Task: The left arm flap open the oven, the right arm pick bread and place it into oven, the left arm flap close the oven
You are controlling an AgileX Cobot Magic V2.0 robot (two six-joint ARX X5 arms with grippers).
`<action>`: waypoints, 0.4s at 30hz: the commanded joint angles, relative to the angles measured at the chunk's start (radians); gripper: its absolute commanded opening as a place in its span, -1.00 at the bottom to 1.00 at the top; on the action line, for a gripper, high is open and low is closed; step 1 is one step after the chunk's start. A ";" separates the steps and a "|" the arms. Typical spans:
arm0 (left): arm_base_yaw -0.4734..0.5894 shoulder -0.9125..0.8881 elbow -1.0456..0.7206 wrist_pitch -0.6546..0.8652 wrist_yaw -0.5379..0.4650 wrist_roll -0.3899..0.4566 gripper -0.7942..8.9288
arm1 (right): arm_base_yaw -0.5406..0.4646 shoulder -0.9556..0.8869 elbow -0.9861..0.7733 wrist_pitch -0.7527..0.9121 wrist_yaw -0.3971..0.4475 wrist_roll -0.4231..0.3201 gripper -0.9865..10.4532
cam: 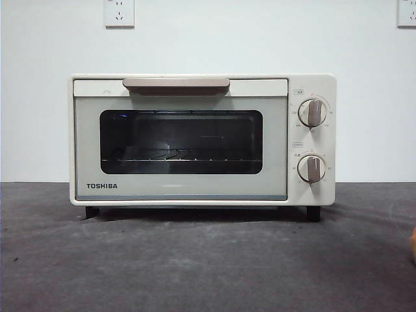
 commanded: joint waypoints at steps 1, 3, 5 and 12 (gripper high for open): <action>-0.010 0.015 0.058 0.016 0.004 -0.076 -0.80 | 0.001 -0.002 0.063 0.016 -0.002 0.065 -0.82; -0.016 0.037 0.098 0.016 0.003 -0.091 -0.80 | 0.001 0.005 0.106 0.003 0.002 0.086 -0.82; -0.017 0.069 0.135 0.016 0.003 -0.121 -0.80 | 0.001 0.024 0.157 -0.033 0.004 0.100 -0.82; -0.020 0.244 0.307 -0.010 0.040 -0.167 -0.80 | 0.001 0.166 0.375 -0.195 -0.041 0.083 -0.82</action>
